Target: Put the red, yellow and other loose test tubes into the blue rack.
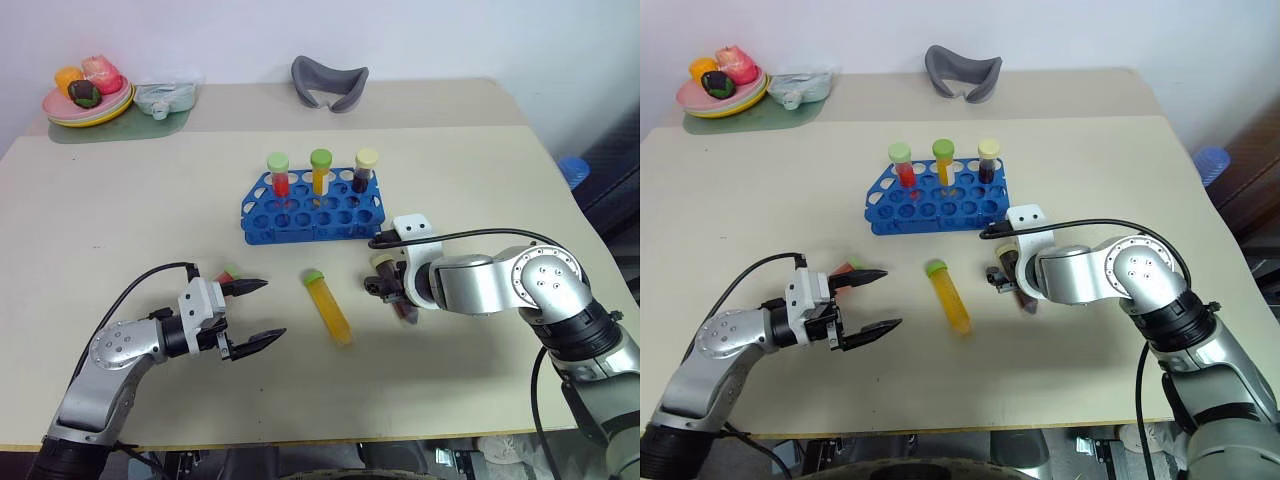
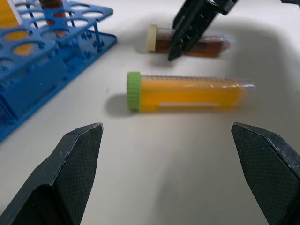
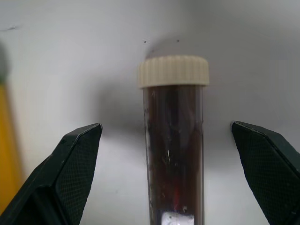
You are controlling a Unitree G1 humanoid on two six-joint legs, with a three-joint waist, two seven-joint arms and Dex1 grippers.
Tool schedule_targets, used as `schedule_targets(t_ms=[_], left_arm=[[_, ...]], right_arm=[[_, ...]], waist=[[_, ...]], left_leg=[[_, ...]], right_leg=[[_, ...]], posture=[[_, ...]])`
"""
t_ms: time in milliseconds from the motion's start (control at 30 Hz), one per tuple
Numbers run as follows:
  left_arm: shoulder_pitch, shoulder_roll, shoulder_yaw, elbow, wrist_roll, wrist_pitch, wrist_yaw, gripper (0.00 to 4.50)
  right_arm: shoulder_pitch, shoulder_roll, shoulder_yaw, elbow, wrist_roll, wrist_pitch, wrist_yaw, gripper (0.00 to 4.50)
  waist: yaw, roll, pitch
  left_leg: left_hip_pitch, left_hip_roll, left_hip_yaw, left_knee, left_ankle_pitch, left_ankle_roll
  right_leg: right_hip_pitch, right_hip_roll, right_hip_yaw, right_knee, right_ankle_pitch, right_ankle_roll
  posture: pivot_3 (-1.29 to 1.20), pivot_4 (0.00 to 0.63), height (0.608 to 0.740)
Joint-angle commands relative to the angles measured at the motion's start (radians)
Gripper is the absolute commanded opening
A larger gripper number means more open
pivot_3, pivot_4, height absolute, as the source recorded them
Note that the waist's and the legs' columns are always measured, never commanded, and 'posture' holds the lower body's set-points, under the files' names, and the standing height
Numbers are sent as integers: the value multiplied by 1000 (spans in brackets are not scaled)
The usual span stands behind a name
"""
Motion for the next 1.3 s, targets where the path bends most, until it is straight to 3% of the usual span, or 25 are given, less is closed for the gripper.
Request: schedule_targets(t_ms=[33,200,233,300,467,833,1000,1067,1200,1300], left_arm=[[3,-5,2,-19,5,-29,-3,4454],[4,-13,-10,-32,15,-32,1,4454],[3,-14,-12,-38,16,-28,4,4487],[-2,-14,-14,-51,15,-17,9,4500],[-18,-4,-8,-62,1,1,13,4500],[-79,0,-8,-97,-23,81,40,4500],[-88,-16,44,-134,-62,141,105,4500],[-88,-21,76,-146,-84,169,139,4500],[-82,-36,118,-147,-128,204,174,4500],[-85,-52,117,-132,-138,215,185,4500]], right_arm=[[-4,9,-28,47,3,24,-15,4500],[-6,11,-34,67,3,49,-19,4500],[-6,11,-33,67,3,53,-17,4249],[-9,11,-27,65,3,58,-19,3584],[-16,25,-25,63,3,63,-20,1121],[-40,16,-20,50,3,70,-17,1121],[-144,-17,-77,-96,-27,56,172,1121],[-167,-23,-146,-223,-166,38,371,1121],[-117,-97,-176,-459,-619,-121,799,1121],[-2,-33,-149,-401,-911,-326,920,1121]], waist=[[0,0,0],[1,0,0],[1,0,0],[1,0,-1],[-2,0,-1],[-1,0,-1],[-1,2,1],[1,2,1],[13,2,0],[24,0,-1]], left_leg=[[0,0,0,1,0,0],[0,0,0,2,0,0],[0,0,0,2,0,0],[0,0,0,2,0,0],[0,0,0,2,0,0],[0,1,0,2,0,0],[-3,0,0,2,0,0],[-3,1,-1,1,0,0],[-4,0,-1,-1,0,0],[-3,0,-2,0,0,0]], right_leg=[[0,0,0,0,0,0],[1,0,0,0,0,0],[1,0,0,0,0,0],[1,0,0,0,0,0],[1,1,0,0,0,0],[1,1,0,0,0,0],[-3,1,0,1,0,0],[-4,1,0,1,0,0],[-4,0,-1,0,0,0],[-3,0,-2,-2,0,0]], posture=[[0,150,740],[0,150,740],[0,150,740],[0,150,740],[0,150,740],[0,150,740],[0,150,740],[0,150,740],[0,150,740],[0,150,740]])
